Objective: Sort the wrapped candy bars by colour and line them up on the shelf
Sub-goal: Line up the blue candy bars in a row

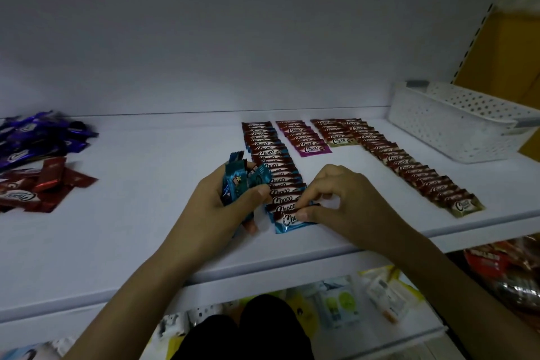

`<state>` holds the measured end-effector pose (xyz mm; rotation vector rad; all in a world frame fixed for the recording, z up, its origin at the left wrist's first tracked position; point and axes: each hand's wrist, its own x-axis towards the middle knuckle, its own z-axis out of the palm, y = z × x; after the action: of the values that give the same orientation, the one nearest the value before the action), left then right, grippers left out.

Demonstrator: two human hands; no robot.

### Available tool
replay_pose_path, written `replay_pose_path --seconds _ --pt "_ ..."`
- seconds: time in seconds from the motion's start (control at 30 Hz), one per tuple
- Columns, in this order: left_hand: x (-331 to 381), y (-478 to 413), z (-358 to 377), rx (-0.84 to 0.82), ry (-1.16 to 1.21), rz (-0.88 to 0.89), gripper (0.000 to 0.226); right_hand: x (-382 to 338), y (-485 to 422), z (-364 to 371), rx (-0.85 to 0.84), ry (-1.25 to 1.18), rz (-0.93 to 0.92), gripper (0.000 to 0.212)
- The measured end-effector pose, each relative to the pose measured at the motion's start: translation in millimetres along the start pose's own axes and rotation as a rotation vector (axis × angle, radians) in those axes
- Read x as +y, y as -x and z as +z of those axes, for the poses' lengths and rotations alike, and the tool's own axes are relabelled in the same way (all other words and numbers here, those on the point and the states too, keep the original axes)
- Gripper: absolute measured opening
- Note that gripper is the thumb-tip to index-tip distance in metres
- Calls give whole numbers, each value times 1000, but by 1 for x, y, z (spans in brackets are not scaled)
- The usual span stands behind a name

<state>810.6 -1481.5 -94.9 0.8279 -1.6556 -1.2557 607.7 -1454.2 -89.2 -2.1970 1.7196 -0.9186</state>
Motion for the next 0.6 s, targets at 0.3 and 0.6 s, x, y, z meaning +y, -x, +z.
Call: replay_pose_path --seconds 0.3,0.6 --pt "0 0 1 -10 9 2 25 -3 1 0 27 54 -1 19" --pt "0 1 -2 -83 -60 70 15 -45 -24 7 86 -292 -114 24"
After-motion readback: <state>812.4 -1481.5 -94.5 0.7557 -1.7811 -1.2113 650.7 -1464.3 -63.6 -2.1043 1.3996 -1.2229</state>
